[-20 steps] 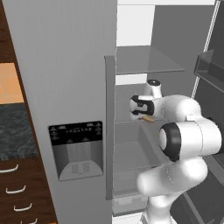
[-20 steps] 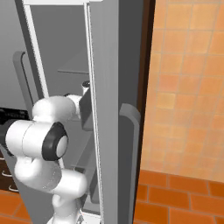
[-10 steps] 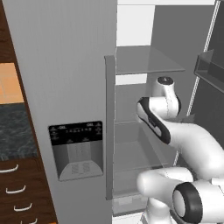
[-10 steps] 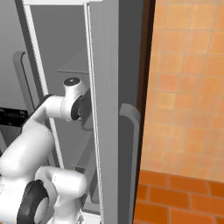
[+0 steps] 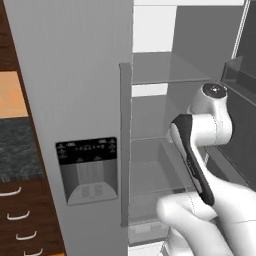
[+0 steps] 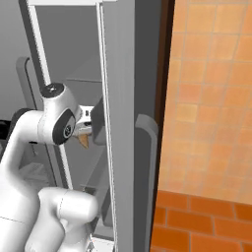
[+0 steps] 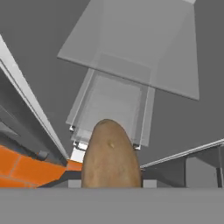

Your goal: Place one sweet potato and one chicken drumstick in each tupperware on the nearby counter, to pack two identical lunches.

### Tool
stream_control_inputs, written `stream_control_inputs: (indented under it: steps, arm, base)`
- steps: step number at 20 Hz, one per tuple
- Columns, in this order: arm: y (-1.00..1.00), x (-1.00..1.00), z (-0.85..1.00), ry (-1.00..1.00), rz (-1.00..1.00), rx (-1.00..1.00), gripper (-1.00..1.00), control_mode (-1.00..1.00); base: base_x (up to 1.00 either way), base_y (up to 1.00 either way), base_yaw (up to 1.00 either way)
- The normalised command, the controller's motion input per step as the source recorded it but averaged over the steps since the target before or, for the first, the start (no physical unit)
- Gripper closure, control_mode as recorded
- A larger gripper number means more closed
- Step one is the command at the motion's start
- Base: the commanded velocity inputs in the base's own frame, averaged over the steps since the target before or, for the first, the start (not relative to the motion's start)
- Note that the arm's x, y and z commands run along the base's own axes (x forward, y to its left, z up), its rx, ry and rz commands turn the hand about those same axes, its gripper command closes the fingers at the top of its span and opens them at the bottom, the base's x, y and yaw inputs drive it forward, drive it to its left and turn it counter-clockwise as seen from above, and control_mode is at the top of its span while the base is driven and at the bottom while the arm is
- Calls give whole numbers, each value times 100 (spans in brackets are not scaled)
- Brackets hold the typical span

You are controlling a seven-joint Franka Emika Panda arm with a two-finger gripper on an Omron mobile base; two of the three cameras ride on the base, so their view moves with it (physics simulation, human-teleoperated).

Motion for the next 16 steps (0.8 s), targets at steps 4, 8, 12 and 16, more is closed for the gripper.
stream_control_inputs:
  steps: [4, 8, 12, 16]
  arm:
    - [0, 0, 0, 0, 0, 0, 100, 100]
    - [0, 0, 0, 0, 0, 0, 100, 100]
    - [0, 0, 0, 0, 0, 0, 100, 100]
    - [0, 0, 0, 0, 0, 0, 100, 100]
  base:
    - [-71, 72, 0]
    - [-10, 100, 0]
    - [-15, 100, 0]
    - [-3, 100, 0]
